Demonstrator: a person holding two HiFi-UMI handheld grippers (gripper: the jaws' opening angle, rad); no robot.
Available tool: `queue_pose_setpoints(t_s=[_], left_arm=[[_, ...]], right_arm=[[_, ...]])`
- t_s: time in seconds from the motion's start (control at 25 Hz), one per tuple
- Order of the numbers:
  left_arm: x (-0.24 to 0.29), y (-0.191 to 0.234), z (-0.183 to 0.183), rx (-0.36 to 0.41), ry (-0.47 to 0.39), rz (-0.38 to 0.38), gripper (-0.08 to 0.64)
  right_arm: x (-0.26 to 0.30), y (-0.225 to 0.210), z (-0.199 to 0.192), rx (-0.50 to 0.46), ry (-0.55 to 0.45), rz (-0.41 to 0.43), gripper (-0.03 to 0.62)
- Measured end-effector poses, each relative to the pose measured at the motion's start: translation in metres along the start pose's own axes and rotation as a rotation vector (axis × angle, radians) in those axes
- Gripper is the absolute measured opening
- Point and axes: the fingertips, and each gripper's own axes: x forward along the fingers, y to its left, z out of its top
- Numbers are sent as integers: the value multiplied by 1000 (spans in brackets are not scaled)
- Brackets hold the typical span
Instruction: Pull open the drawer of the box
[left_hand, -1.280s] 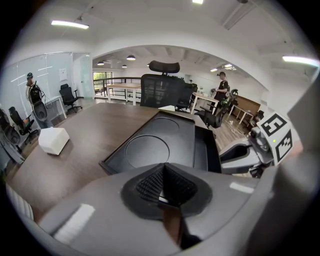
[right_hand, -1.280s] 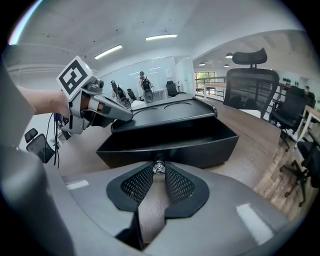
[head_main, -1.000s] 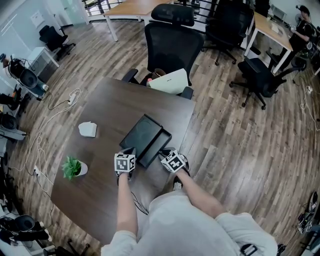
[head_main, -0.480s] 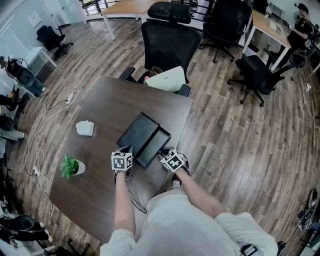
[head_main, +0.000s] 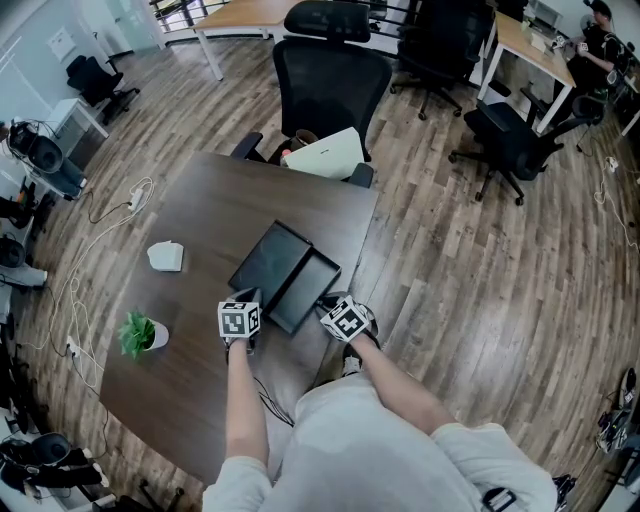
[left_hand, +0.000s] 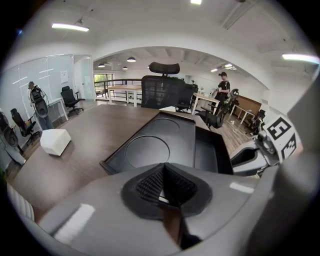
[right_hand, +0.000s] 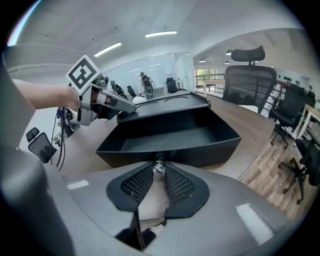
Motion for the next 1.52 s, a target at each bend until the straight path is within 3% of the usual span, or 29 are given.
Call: queue_pose_setpoints(t_s=[0.32,0.8,1.0,1.12,1.32,1.52], left_arm=[[-2,5,-1,-9,9,23,54],[-1,4,-1,7,10,-8,54],[-14,0,-7,-26,-27,-22,54],[-28,-14,-18,-75,-92,-34,54],[-45,-54,-57,-96,-81,-62,54],[-70,-94,-79,-135,-155,-82,54]], right_arm=[[-7,1,-9,13,9,-6,74],[-16,1,-15,19,4,-68,75],[-22,5,-46,71,29,-101,75],[-36,7,-50,111,-7,-136,74],[-74,28,-29,94,-142,-164,74],[-97,47,-17,129,-284,-196,74]])
